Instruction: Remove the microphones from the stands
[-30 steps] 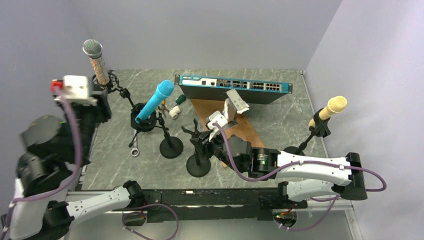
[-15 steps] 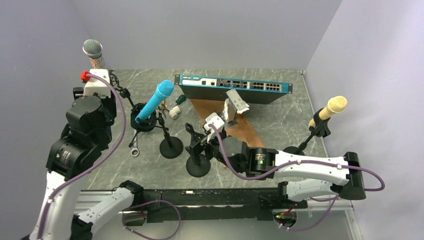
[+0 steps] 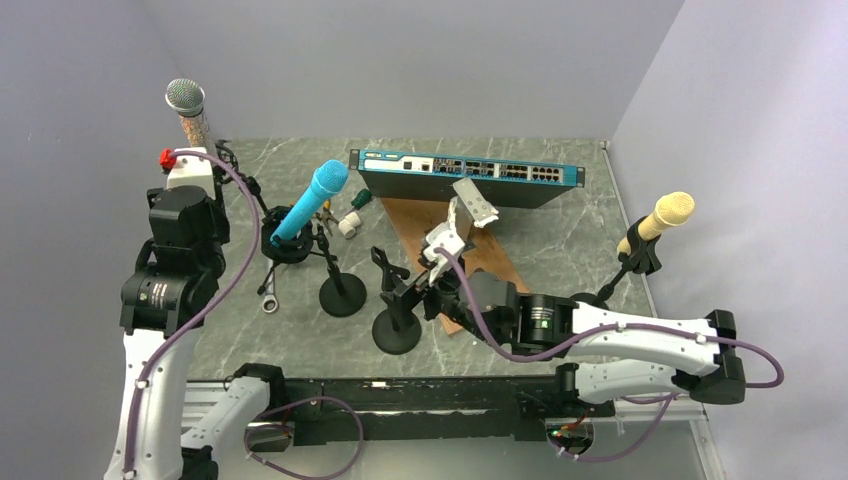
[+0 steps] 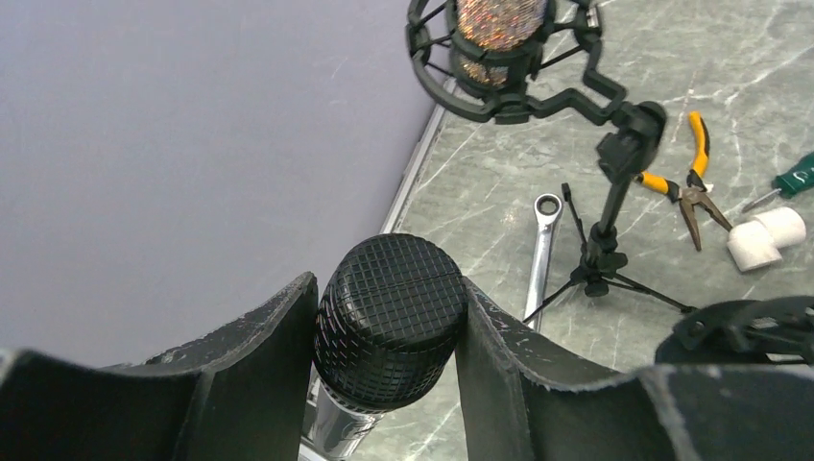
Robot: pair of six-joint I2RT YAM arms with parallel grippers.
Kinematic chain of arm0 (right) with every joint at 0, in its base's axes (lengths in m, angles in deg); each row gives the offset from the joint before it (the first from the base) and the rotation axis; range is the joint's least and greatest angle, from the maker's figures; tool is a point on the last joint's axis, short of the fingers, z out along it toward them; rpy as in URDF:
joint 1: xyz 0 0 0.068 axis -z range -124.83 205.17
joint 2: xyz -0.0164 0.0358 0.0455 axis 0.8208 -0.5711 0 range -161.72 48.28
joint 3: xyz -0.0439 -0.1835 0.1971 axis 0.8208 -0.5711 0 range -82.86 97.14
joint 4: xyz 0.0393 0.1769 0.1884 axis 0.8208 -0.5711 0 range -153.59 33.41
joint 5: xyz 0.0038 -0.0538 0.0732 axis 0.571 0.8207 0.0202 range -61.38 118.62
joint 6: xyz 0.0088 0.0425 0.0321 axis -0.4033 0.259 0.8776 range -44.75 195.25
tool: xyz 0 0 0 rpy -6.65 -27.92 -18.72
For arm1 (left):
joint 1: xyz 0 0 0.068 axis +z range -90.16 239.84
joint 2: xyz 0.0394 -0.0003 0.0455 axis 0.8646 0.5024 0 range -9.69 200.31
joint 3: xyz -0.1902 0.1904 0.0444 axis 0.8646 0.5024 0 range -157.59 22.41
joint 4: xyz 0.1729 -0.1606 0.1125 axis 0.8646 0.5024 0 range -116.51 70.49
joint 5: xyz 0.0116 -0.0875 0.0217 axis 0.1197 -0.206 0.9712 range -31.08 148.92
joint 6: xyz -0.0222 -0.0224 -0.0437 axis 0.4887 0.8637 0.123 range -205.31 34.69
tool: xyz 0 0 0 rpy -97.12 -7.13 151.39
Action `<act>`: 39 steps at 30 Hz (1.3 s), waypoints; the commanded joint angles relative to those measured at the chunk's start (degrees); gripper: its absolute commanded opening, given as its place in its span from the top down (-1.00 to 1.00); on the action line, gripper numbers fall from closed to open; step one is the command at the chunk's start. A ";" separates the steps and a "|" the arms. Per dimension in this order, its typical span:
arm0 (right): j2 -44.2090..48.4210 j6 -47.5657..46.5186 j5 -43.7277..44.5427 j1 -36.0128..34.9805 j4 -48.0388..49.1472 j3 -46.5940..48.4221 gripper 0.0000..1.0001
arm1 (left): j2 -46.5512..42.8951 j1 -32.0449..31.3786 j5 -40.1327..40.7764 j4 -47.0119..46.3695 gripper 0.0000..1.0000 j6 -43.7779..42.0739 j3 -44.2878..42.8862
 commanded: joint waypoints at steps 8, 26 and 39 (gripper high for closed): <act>12.77 -2.96 -2.54 -0.09 1.11 -3.77 -1.00 | 1.26 11.69 -6.13 -5.73 1.00 5.98 9.46; 33.31 -6.50 -3.48 -0.05 -4.50 -8.57 -1.00 | 11.94 38.64 -21.69 -15.83 1.00 13.57 16.19; 37.64 -5.57 -3.90 -0.12 -5.71 -9.53 -1.00 | 37.92 47.54 -40.42 -9.22 1.00 19.41 9.83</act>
